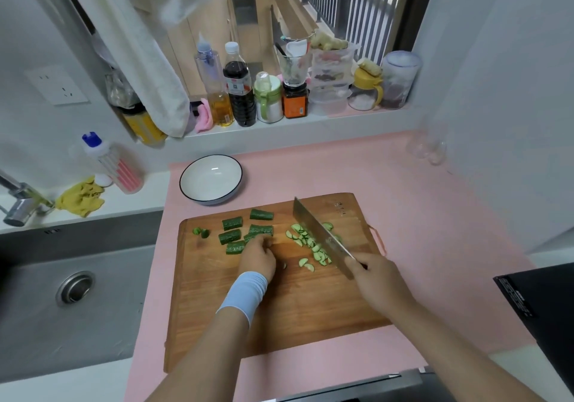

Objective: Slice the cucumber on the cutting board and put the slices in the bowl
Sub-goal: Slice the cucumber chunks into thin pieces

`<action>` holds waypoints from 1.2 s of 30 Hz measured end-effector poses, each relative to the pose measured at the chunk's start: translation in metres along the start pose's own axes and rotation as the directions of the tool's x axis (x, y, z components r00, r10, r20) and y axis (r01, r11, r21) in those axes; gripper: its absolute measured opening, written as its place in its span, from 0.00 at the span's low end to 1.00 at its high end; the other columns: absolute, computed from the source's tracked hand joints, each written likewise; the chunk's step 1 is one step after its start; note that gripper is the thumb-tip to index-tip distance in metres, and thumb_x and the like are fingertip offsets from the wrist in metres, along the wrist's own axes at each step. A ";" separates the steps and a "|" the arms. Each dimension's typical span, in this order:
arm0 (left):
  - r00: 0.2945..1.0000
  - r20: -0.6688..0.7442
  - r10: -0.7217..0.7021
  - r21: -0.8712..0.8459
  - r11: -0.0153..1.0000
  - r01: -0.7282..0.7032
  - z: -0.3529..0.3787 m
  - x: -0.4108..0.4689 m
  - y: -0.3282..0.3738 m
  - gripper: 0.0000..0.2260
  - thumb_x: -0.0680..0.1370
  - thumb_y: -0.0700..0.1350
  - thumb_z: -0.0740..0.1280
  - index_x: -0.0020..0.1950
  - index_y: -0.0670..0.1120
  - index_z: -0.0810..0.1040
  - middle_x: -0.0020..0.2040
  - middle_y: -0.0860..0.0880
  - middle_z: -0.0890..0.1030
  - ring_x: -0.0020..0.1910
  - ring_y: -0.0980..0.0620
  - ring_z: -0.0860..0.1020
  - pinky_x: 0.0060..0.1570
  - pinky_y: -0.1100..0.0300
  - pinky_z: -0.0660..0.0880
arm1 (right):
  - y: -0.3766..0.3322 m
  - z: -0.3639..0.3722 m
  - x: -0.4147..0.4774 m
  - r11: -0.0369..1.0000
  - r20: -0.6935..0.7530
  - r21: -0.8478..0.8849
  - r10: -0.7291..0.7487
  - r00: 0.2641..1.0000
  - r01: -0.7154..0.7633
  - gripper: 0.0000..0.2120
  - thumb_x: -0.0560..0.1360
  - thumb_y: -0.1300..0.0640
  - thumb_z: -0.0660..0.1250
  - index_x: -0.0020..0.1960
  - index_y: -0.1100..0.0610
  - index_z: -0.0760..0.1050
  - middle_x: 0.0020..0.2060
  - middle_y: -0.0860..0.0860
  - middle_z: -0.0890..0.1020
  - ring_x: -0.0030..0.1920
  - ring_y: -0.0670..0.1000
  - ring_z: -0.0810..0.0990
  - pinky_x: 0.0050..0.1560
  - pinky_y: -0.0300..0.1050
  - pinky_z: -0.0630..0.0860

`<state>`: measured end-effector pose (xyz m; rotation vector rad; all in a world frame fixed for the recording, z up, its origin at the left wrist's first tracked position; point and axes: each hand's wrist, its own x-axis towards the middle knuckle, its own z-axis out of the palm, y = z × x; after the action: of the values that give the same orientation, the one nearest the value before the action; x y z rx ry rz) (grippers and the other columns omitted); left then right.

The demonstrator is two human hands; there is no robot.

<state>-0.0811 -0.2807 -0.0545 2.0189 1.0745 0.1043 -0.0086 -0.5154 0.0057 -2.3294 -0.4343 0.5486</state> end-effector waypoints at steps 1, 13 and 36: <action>1.000 0.027 -0.003 0.053 0.999 0.002 0.001 0.001 0.002 0.15 0.77 0.37 0.62 0.62 0.49 0.77 0.57 0.51 0.80 0.50 0.50 0.78 0.48 0.61 0.73 | -0.002 -0.003 0.003 1.000 0.000 0.019 0.016 1.000 -0.016 0.17 0.82 0.50 0.60 0.38 0.57 0.76 0.28 0.51 0.76 0.32 0.50 0.75 0.37 0.50 0.73; 0.995 0.099 -0.031 -0.179 0.983 0.049 0.032 -0.003 0.024 0.13 0.76 0.34 0.62 0.50 0.49 0.81 0.47 0.56 0.82 0.49 0.54 0.80 0.58 0.60 0.75 | -0.004 -0.012 0.011 0.998 0.040 0.056 0.022 0.999 -0.025 0.18 0.83 0.49 0.59 0.39 0.57 0.78 0.27 0.49 0.75 0.29 0.46 0.72 0.33 0.44 0.66; 0.970 -0.145 0.194 0.304 0.942 -0.143 -0.048 0.023 -0.066 0.14 0.77 0.41 0.68 0.63 0.45 0.80 0.63 0.47 0.76 0.63 0.45 0.70 0.64 0.55 0.68 | -0.043 0.038 -0.025 0.996 0.109 -0.071 -0.046 0.993 0.054 0.16 0.83 0.47 0.58 0.44 0.51 0.80 0.33 0.51 0.81 0.34 0.49 0.79 0.34 0.44 0.70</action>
<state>-0.1305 -0.2145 -0.0758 2.4058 1.0709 0.2264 -0.0552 -0.4752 0.0170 -2.3595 -0.5703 0.6459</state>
